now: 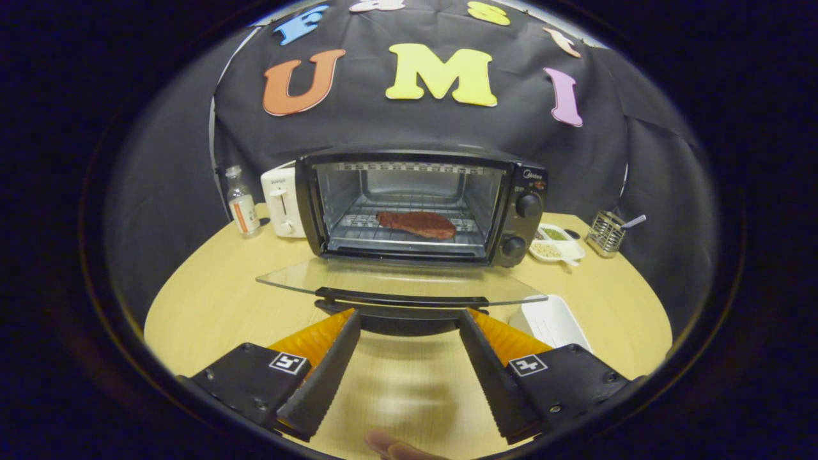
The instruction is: Open the toaster oven, put the food inside, and close the toaster oven door.
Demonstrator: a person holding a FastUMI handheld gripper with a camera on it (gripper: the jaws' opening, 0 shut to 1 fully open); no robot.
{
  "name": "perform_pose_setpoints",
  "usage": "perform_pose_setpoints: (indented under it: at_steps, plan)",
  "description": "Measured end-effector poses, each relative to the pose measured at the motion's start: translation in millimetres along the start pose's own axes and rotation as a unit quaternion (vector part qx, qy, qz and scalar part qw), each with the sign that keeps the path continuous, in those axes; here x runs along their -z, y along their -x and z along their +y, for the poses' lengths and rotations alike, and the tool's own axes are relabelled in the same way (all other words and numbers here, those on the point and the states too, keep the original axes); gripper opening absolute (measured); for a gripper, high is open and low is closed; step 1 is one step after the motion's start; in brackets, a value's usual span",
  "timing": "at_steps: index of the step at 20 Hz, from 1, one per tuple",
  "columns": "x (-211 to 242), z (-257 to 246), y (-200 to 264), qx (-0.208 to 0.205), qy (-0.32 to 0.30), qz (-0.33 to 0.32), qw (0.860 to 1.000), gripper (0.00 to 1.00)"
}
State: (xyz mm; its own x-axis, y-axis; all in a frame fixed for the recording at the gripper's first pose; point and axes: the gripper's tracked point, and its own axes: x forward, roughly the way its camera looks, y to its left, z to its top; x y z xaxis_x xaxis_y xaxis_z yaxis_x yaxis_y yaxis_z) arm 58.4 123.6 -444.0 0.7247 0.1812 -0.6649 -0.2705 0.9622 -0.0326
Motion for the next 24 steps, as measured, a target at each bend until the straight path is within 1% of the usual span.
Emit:
perform_pose_setpoints:
  at_steps: [4,8,14,17,20,24]
  plan:
    - [-31.8,-0.1,0.7,-0.005,0.0,-0.027,1.0,0.99]
    - [-54.6,1.3,-2.3,-0.01,-0.01,-0.042,0.999,0.99]
    - [-101.4,1.4,-16.0,-0.002,0.002,-0.085,0.996,0.99]
    - [-126.5,4.1,-18.4,-0.008,0.005,-0.106,0.994,0.99]
    - [-155.3,-0.4,9.2,-0.01,0.002,-0.147,0.989,1.0]
    - [-185.1,-7.3,70.4,-0.004,-0.003,-0.195,0.981,0.99]
